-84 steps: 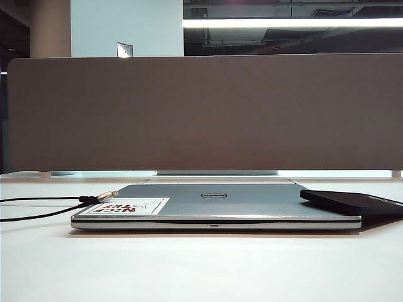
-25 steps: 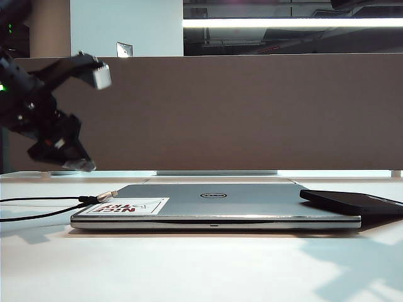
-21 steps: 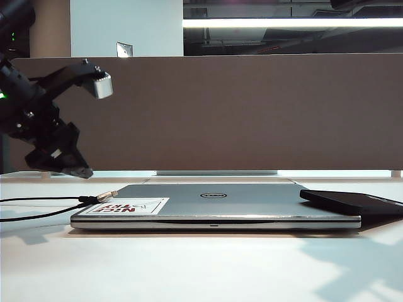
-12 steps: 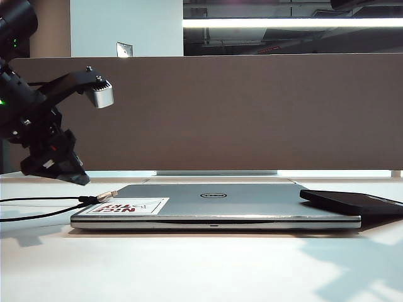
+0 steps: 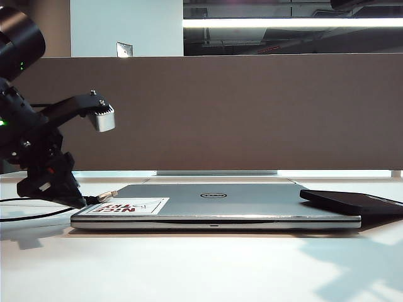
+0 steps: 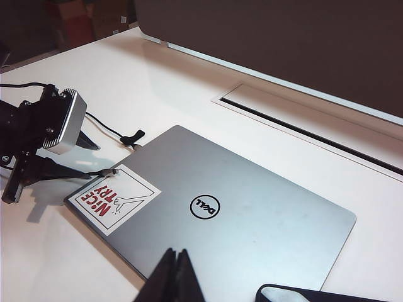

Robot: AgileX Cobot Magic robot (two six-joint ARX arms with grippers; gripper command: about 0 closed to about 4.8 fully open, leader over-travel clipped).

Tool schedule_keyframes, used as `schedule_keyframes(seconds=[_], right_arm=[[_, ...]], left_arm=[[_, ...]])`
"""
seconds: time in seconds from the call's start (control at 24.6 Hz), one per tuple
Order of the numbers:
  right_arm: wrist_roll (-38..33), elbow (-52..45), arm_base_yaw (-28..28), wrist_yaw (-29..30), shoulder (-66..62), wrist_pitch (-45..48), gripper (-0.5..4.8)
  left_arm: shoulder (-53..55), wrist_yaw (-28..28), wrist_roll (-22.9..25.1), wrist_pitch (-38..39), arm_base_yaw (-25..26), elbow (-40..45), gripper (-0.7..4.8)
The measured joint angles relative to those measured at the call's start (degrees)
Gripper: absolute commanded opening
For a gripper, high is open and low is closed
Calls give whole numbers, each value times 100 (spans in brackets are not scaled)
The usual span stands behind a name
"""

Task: Pick up the charging cable and the phone, plug the charging cable into the charging port on the phone, and finally place them back on the table.

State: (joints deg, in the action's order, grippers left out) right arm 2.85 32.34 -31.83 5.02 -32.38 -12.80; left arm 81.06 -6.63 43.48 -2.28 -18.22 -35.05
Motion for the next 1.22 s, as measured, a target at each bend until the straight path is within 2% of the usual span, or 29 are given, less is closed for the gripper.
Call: schedule_keyframes(seconds=[0.53,0.69,1.22], right_arm=[[0,0,0,0,4,0,-5],[0,0,0,0,4,0,-5],[0,0,0,0,4,0,-5]], left_arm=[[177,2,2,-136,0,0,235],[177,0,4,-136,0,0,177],[387,0,2,-140,0,0,177]])
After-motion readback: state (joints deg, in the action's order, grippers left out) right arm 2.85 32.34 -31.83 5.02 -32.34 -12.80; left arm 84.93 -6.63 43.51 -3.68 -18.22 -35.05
